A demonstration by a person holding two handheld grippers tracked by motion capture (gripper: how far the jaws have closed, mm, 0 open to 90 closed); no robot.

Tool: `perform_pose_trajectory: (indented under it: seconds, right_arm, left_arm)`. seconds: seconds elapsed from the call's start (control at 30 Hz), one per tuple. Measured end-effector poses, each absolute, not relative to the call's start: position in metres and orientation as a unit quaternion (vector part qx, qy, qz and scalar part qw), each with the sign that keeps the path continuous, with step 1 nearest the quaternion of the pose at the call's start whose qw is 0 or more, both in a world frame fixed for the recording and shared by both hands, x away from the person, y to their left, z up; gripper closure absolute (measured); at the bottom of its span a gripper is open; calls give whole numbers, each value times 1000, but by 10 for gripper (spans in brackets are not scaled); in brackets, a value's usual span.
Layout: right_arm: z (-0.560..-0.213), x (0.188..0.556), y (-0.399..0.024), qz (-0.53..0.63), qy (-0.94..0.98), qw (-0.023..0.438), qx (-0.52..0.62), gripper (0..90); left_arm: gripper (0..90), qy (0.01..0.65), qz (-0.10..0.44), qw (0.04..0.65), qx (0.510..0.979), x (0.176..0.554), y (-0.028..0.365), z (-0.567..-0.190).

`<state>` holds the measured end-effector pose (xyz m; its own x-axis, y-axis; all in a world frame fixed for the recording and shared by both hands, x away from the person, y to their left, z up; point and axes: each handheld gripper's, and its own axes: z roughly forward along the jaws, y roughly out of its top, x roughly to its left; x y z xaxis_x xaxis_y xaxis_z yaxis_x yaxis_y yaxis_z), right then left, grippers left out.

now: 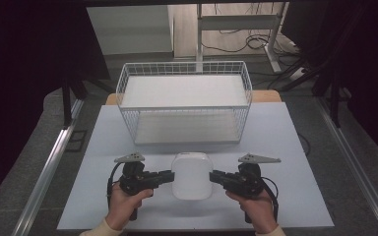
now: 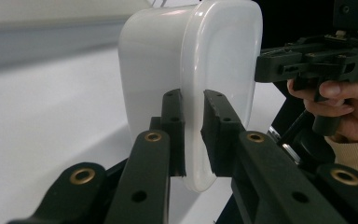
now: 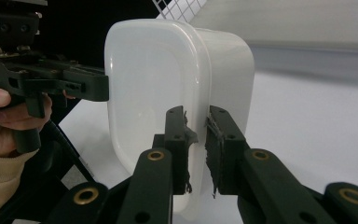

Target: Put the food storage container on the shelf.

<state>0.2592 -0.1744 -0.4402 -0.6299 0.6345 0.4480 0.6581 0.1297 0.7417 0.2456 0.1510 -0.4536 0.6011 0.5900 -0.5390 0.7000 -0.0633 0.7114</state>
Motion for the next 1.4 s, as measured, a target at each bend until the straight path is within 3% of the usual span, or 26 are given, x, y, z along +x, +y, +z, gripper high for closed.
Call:
perform_pose_trajectory:
  seconds: [1.4]
  right_arm:
    - [-346,307,-165,-542,-751,-44,-375,792]
  left_arm:
    - [796,408,13,546,732,296,161,-356]
